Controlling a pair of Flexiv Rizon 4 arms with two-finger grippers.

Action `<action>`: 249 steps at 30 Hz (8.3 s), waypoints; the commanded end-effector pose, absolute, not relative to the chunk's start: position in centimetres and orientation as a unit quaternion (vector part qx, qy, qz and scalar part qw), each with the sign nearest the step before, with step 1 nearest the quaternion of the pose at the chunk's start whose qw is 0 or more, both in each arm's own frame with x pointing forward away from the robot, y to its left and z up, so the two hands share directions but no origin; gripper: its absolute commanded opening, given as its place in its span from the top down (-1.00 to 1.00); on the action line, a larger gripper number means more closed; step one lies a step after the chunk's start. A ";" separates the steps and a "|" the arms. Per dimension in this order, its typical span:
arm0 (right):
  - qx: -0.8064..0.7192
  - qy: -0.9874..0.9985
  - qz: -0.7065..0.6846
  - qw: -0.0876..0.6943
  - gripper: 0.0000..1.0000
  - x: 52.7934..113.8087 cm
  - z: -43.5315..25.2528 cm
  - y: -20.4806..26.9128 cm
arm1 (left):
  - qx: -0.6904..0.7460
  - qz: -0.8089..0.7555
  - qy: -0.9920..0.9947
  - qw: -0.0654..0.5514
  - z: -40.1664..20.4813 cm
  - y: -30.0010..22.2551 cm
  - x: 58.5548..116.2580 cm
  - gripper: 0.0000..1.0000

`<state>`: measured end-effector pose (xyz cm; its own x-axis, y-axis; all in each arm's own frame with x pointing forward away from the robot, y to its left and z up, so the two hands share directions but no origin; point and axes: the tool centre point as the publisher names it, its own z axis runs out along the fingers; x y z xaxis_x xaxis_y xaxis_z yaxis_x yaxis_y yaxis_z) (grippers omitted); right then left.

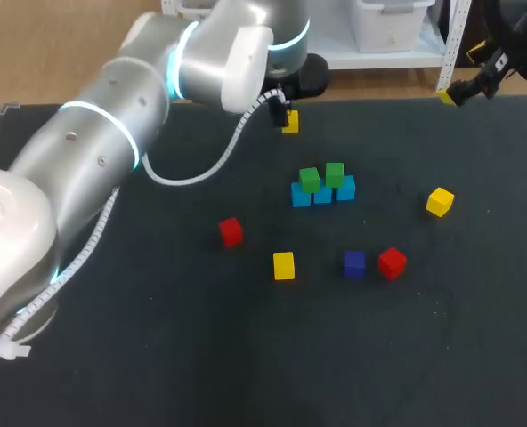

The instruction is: Place the blue cubes, place green cubes on the blue cubes, place the yellow cubes on the green cubes, then place the red cubes on the yellow cubes, and place purple cube on the red cubes.

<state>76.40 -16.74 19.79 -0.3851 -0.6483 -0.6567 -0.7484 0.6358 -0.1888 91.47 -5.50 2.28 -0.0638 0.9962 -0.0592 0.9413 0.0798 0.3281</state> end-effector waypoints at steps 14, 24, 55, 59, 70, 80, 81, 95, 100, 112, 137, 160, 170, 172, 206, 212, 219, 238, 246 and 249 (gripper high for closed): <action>-0.421 0.829 0.070 0.361 -1.00 76.4 19.8 -16.7 | 0.654 -0.048 0.755 -0.002 8.7 -5.0 86.7 1.00; -0.421 0.829 0.070 0.361 -1.00 76.4 19.8 -16.7 | 0.668 -0.058 0.742 0.010 9.5 -6.9 82.2 1.00; -0.421 0.829 0.070 0.361 -1.00 76.4 19.8 -16.7 | 0.660 -0.012 0.748 0.069 7.3 -9.9 75.4 1.00; -0.421 0.829 0.070 0.361 -1.00 76.4 19.8 -16.7 | 0.656 -0.004 0.751 0.073 7.3 -9.6 75.3 1.00; -0.421 0.829 0.070 0.361 -1.00 76.4 19.8 -16.7 | 0.655 0.004 0.751 0.082 7.3 -9.7 74.4 1.00; -0.421 0.829 0.070 0.361 -1.00 76.4 19.8 -16.7 | 0.659 0.008 0.748 0.079 6.9 -10.1 73.9 1.00; -0.421 0.829 0.070 0.361 -1.00 76.4 19.8 -16.7 | 0.659 0.008 0.748 0.079 6.9 -10.1 74.0 1.00; -0.421 0.829 0.070 0.361 -1.00 76.4 19.8 -16.7 | 0.656 0.015 0.750 0.081 6.5 -10.4 75.1 0.76; -0.421 0.829 0.070 0.361 -1.00 76.4 19.8 -16.7 | 0.662 0.006 0.746 0.074 6.7 -10.6 75.6 0.49; -0.421 0.829 0.070 0.361 -1.00 76.4 19.8 -16.7 | 0.665 0.009 0.743 0.072 6.7 -10.7 75.9 0.39; -0.421 0.829 0.070 0.361 -1.00 76.4 19.8 -16.7 | 0.664 0.011 0.745 0.066 6.3 -10.7 75.9 0.11; -0.421 0.829 0.070 0.361 -1.00 76.4 19.8 -16.7 | 0.654 0.001 0.753 0.078 9.4 -7.5 70.4 -1.00; -0.421 0.829 0.070 0.361 -1.00 76.4 19.8 -16.7 | 0.635 -0.001 0.765 0.113 9.4 -5.4 67.3 -1.00; -0.421 0.829 0.070 0.361 -1.00 76.4 19.8 -16.7 | 0.641 0.011 0.759 0.118 9.2 -5.3 66.3 -1.00; -0.421 0.829 0.070 0.361 -1.00 76.4 19.8 -16.7 | 0.709 -0.033 0.704 0.033 0.9 -6.2 58.9 -1.00; -0.421 0.829 0.070 0.361 -1.00 76.4 19.8 -16.7 | 0.707 -0.042 0.706 0.023 0.4 -6.1 59.1 0.22; -0.421 0.829 0.070 0.361 -1.00 76.4 19.8 -16.7 | 0.700 -0.045 0.713 0.015 0.1 -5.7 59.4 1.00; -0.421 0.829 0.070 0.361 -1.00 76.4 19.8 -16.7 | 0.675 -0.023 0.735 0.055 8.3 -4.8 67.5 1.00; -0.421 0.829 0.070 0.361 -1.00 76.4 19.8 -16.7 | 0.679 0.015 0.730 0.073 8.9 -6.0 71.4 1.00; -0.421 0.829 0.070 0.361 -1.00 76.4 19.8 -16.7 | 0.682 0.022 0.728 0.074 8.8 -6.6 72.2 1.00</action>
